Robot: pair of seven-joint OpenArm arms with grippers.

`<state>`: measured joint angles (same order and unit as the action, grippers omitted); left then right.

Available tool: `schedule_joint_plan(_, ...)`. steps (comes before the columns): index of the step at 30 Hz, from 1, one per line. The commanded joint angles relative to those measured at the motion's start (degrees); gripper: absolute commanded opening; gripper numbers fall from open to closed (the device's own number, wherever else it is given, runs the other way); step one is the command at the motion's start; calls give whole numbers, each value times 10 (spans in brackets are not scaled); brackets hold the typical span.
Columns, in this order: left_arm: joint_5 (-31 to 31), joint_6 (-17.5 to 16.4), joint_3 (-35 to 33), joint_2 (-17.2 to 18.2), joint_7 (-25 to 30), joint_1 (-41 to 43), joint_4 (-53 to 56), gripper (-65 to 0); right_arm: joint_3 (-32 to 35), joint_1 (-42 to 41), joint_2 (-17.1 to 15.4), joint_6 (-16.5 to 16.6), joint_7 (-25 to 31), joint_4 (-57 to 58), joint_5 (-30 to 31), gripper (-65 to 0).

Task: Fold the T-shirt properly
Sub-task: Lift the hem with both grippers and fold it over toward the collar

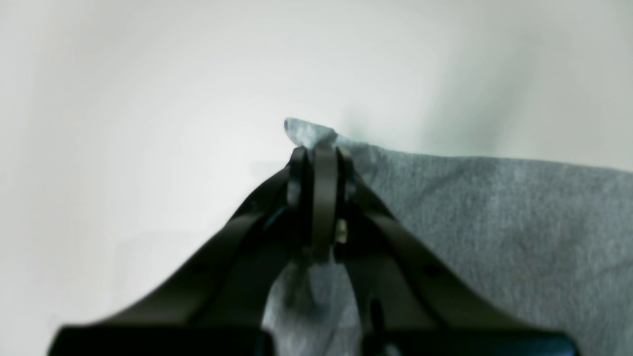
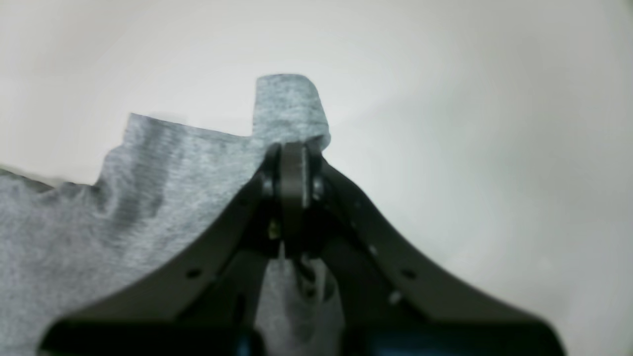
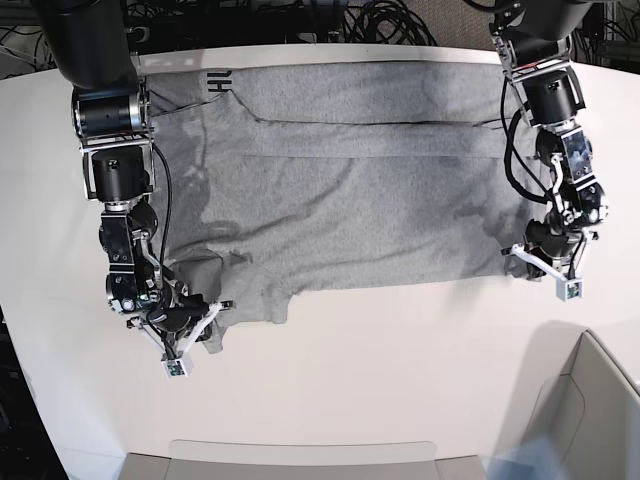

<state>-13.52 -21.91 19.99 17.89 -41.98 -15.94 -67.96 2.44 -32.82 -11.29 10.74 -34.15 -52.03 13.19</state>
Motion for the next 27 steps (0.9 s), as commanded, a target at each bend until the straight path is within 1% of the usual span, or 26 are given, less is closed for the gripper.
schedule_joint_plan(1,-2,2,13,6,5,-4,-20,-650,-3,-12,-4,1,12,-28,2,-650)
schedule_joint_plan(2,-2,1,19,6,-3,1,-26,-650,-3,-5,-4,1,11,-42,2,-650)
schedule_joint_plan(4,-2,0,22,8,-25,9,-42,-650,-3,6,-4,1,-8,-72,2,-650)
schedule_joint_plan(8,-2,0,26,8,-37,27,-79,-650,-5,27,-12,1,-50,-137,5,-650)
schedule_joint_plan(13,-2,0,26,6,-39,54,-137,-650,-63,57,-8,1,-89,-218,3,-650)
schedule_joint_plan(16,-2,0,26,6,-40,67,-155,-650,-77,70,-8,1,-121,-256,3,-650)
schedule_joint_plan(20,-2,0,29,6,-81,77,-180,-650,-78,97,-12,1,-155,-314,2,-650)
schedule_joint_plan(23,-2,0,53,4,-108,90,-218,-650,-78,119,-13,1,-168,-350,1,-650)
schedule_joint_plan(27,-2,0,59,5,-151,90,-240,-650,-78,142,-21,1,-186,-385,1,-650)
